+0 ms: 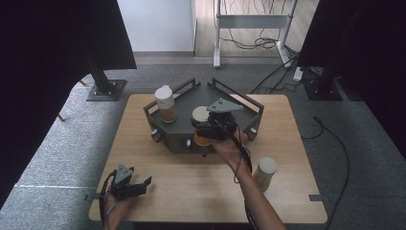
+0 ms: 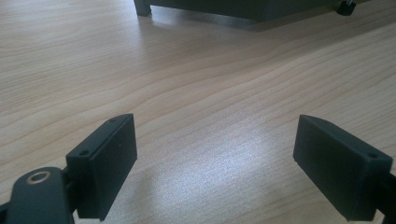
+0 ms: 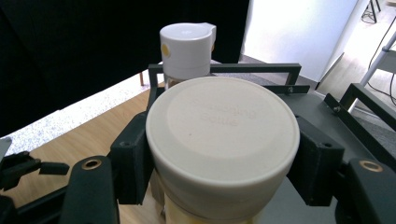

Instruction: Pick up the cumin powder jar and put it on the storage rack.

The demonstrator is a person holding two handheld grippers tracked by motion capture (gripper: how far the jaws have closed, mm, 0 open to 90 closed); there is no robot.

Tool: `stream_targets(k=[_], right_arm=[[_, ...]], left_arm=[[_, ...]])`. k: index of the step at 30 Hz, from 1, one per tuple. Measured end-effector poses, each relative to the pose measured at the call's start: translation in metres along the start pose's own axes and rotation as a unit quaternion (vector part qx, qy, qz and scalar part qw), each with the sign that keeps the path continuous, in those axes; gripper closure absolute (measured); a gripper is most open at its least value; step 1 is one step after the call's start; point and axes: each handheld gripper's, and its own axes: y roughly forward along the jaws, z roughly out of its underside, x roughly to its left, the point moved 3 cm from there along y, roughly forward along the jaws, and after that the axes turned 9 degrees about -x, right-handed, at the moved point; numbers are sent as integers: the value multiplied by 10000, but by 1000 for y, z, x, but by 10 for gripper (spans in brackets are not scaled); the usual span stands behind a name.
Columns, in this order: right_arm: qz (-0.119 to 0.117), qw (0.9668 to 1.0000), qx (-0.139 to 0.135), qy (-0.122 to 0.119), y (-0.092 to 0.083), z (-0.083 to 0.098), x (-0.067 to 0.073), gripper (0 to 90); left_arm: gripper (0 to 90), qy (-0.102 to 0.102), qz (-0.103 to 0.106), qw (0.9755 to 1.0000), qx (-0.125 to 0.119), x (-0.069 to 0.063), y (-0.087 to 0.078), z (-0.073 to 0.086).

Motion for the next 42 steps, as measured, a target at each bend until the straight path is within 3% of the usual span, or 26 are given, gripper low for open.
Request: stream_targets(k=[20,34,42], right_arm=[[424,9990,79,-125,35,-14,-13,331],[465,9986,221,-115,71,-9,-18,331],[529,9983,258,-23,79,-5,-20,330]], left_arm=[[131,13,3,10000,6,0,0,0],[131,-17,-3,10000,-2,1,-2,1],[131,-60,0,10000,-6,2,-3,2]])
